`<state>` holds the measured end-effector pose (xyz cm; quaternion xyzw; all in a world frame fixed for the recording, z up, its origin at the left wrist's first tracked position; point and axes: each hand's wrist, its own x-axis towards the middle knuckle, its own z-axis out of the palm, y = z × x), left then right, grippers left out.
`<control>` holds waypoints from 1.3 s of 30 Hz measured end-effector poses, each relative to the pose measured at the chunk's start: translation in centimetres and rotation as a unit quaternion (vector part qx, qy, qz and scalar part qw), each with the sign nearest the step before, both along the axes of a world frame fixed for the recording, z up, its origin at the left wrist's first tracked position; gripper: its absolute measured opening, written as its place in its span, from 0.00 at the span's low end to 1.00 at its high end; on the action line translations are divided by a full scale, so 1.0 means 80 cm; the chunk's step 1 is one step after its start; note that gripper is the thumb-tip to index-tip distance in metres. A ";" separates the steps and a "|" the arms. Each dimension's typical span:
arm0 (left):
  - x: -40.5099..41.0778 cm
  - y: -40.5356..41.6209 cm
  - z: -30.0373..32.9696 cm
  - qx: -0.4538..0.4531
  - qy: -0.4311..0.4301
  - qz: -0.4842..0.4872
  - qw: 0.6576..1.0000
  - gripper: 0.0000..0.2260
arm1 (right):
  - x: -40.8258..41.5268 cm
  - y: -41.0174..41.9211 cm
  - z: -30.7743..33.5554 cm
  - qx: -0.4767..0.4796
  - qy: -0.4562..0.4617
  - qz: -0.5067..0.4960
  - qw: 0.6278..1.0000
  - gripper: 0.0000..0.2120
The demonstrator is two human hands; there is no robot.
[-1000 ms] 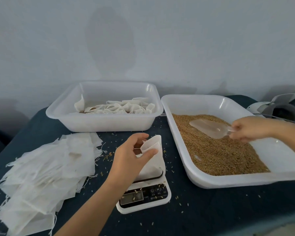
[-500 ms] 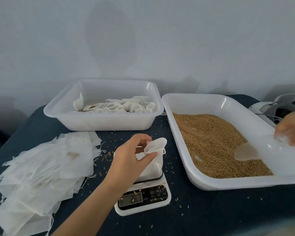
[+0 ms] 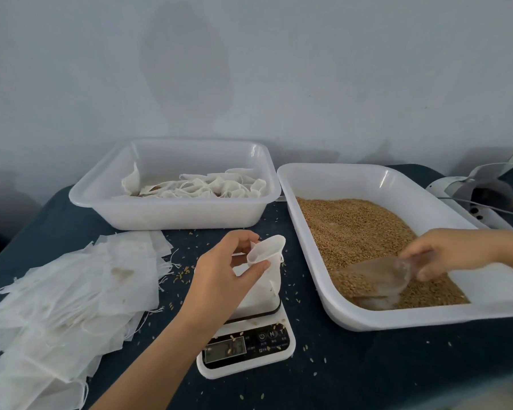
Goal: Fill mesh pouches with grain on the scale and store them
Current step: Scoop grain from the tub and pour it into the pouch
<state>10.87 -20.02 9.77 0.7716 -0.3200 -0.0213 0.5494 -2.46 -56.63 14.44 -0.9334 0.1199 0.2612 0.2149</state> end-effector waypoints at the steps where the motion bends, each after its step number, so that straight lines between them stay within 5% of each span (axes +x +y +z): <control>1: 0.000 0.001 0.000 -0.003 0.000 0.003 1.000 0.17 | 0.004 0.005 -0.002 0.016 -0.014 -0.008 1.000 0.16; 13: 0.007 -0.004 0.003 -0.063 0.015 0.013 0.998 0.20 | 0.009 0.016 -0.011 0.082 -0.138 -0.118 0.980 0.17; 20: 0.014 -0.014 0.002 -0.037 0.058 0.023 0.997 0.10 | 0.006 0.029 0.022 0.060 -0.181 -0.119 0.974 0.17; 39: 0.032 0.005 0.023 0.111 -0.048 0.039 0.992 0.10 | 0.082 0.132 0.103 0.032 -0.110 0.077 0.990 0.15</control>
